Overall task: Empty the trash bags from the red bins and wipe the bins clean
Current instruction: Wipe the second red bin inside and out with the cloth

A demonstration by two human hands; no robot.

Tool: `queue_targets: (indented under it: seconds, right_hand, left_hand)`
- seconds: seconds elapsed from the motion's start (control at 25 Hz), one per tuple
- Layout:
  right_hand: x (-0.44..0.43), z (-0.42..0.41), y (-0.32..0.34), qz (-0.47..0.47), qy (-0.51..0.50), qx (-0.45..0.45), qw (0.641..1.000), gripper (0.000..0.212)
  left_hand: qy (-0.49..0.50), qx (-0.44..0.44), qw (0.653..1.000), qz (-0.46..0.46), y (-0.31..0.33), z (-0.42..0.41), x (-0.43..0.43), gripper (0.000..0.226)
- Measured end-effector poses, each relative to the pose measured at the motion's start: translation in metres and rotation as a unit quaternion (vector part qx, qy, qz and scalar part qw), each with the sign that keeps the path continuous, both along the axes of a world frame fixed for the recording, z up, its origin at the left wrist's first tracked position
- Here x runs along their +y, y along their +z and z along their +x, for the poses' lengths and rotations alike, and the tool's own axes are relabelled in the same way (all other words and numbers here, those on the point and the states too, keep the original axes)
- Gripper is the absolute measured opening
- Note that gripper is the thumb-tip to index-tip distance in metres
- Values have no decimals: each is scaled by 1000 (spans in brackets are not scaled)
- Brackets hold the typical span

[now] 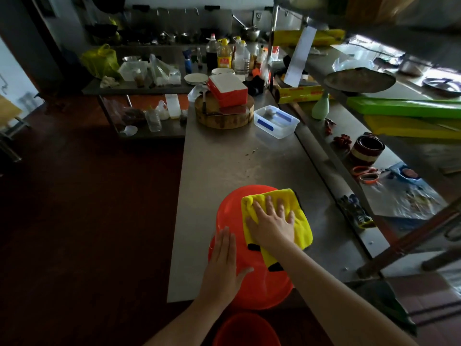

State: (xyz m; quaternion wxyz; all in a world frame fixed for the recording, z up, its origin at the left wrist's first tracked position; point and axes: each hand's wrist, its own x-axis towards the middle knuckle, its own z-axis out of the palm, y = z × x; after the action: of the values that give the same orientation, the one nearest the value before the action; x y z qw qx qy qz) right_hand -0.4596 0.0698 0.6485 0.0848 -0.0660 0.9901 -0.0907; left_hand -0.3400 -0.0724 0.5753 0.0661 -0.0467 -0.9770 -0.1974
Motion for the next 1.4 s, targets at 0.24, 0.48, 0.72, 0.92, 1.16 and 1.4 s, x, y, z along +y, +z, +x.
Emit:
queue_targets:
  seconds: [0.24, 0.48, 0.72, 0.92, 1.16, 1.4]
  right_hand:
    - [-27, 10, 2, -5, 71, 1, 997, 73]
    - [29, 2, 1, 8, -7, 10, 1000, 73]
    - [31, 6, 1, 11, -14, -4, 1000, 66]
    - [-25, 31, 1, -10, 85, -15, 996, 64]
    - [1, 29, 0, 6, 74, 7, 997, 58]
    - [49, 24, -7, 18, -7, 24, 1000, 56]
  left_hand:
    - [5, 50, 999, 5, -9, 2, -3, 97]
    - [14, 33, 997, -63, -9, 0, -5, 99]
    - [5, 20, 999, -28, -6, 0, -5, 96]
    - [7, 37, 998, 55, -8, -2, -8, 98]
    - [17, 52, 998, -14, -11, -3, -10, 99]
    - [26, 43, 998, -27, -10, -1, -6, 101]
